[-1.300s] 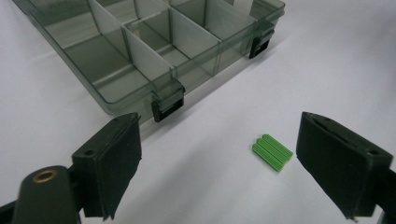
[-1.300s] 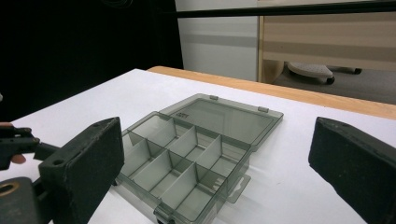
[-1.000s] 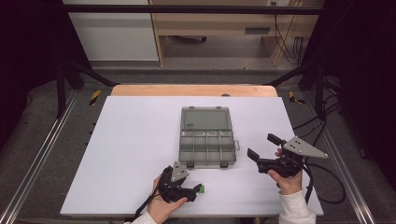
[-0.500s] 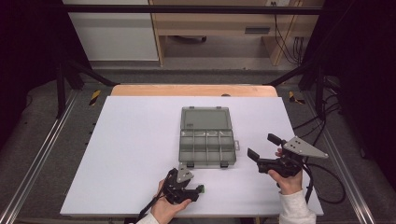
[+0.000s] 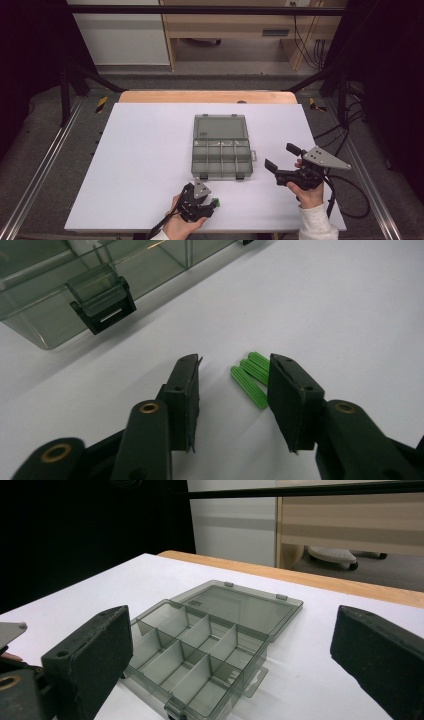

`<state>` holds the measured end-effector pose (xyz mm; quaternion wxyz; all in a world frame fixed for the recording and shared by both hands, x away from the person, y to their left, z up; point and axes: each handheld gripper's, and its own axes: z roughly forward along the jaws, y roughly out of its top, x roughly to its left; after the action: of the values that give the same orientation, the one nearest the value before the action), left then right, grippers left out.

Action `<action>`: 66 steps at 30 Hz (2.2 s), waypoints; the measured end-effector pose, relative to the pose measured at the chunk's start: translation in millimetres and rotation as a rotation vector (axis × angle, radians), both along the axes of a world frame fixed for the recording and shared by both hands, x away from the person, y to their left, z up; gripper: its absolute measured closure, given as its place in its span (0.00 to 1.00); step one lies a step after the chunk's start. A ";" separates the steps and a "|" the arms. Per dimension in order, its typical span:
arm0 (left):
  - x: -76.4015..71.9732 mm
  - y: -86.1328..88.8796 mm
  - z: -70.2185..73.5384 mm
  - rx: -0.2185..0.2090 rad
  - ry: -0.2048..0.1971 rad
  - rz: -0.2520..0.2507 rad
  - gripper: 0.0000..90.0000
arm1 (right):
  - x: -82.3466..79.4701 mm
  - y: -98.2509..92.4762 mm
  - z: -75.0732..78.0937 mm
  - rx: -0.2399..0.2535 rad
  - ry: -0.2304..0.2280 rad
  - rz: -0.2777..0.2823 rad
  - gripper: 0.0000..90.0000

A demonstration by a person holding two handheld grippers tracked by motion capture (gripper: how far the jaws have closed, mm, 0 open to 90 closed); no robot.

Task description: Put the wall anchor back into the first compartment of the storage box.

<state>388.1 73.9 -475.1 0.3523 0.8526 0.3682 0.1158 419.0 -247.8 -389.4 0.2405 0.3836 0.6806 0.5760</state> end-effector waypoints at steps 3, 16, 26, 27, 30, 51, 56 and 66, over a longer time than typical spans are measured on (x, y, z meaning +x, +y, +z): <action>0.8 1.1 1.0 0.000 0.016 -0.004 0.70 | 0.2 0.4 -0.1 0.002 0.000 0.000 0.04; 3.3 1.4 1.6 -0.029 0.063 -0.030 0.91 | 0.3 0.4 -0.1 0.002 0.002 -0.001 0.04; 4.3 4.9 1.6 -0.038 0.055 -0.030 0.93 | 0.2 0.0 0.2 0.004 0.001 0.003 0.04; 4.4 5.8 2.3 -0.040 0.053 -0.031 0.93 | 0.1 -0.2 0.3 0.003 0.001 0.004 0.04; 4.1 8.4 5.7 -0.051 0.041 -0.030 0.93 | 0.0 -0.5 0.5 0.009 0.002 0.002 0.04; 6.1 34.1 49.3 -0.151 -0.046 -0.007 0.93 | -0.2 -0.9 0.5 0.011 0.005 0.000 0.04; 9.5 43.6 60.8 -0.170 -0.074 0.008 0.93 | 0.4 -1.4 -0.3 0.000 0.005 0.002 0.04; 25.4 55.0 80.2 -0.203 -0.121 0.027 0.93 | 0.8 -2.6 -0.8 -0.002 0.001 -0.005 0.04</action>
<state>413.5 128.9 -394.9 0.4570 0.7989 0.3675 0.1339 419.8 -250.4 -390.2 0.2419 0.3853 0.6805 0.5744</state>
